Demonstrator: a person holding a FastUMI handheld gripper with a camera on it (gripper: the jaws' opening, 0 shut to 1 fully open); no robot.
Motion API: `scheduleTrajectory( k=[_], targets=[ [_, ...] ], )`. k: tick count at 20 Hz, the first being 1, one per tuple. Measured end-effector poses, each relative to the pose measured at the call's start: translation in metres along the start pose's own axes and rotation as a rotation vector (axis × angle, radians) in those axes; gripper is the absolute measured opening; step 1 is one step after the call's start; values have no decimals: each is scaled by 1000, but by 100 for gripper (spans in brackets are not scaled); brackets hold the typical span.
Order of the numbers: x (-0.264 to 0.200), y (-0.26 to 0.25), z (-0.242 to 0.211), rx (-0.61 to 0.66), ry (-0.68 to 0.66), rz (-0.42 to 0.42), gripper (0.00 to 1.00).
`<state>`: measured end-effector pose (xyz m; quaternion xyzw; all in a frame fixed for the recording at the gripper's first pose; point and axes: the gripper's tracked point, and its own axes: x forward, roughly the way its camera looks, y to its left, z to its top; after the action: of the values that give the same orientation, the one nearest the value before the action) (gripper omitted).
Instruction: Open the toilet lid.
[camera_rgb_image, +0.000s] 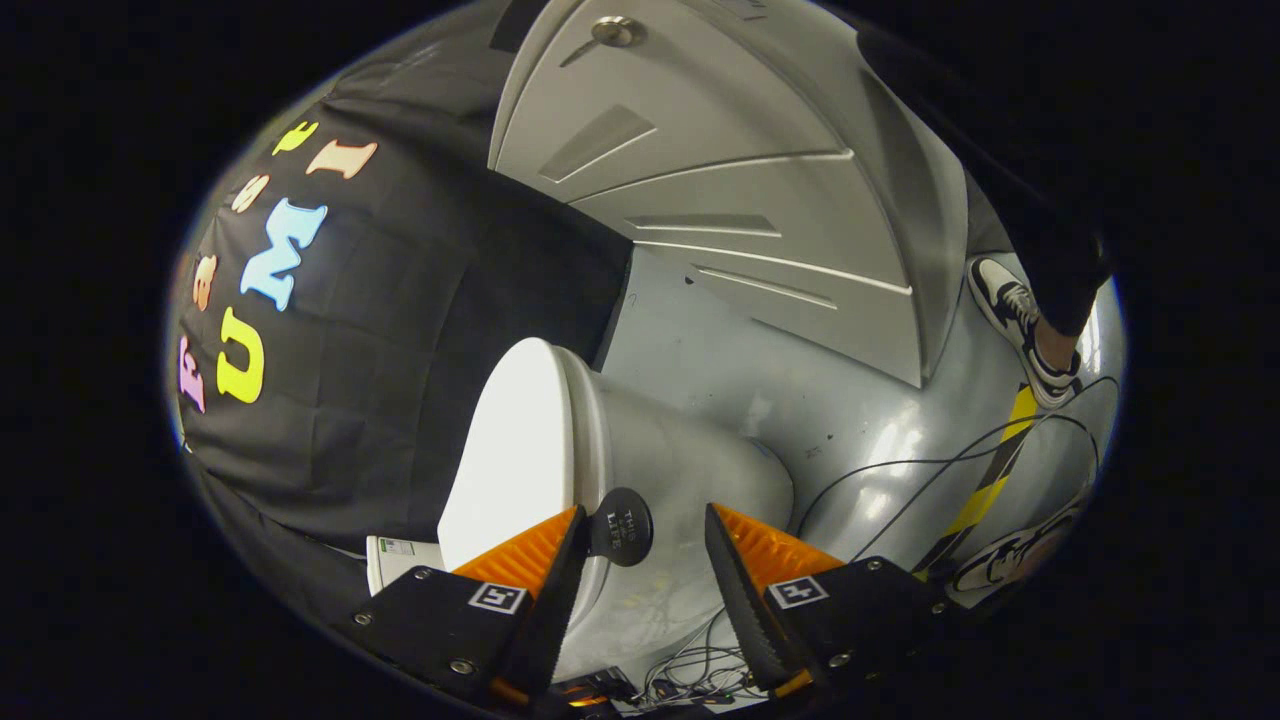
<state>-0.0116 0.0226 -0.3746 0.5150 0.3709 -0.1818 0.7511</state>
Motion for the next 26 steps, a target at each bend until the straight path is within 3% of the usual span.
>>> scheduleTrajectory(
  k=[6,13,20,26],
  targets=[
    [11,13,-6,2,18,91,43],
    [8,13,-2,-45,2,63,16],
    [2,20,1,-109,0,20,1],
    [-11,34,4,-181,-14,2,0]
  ],
)
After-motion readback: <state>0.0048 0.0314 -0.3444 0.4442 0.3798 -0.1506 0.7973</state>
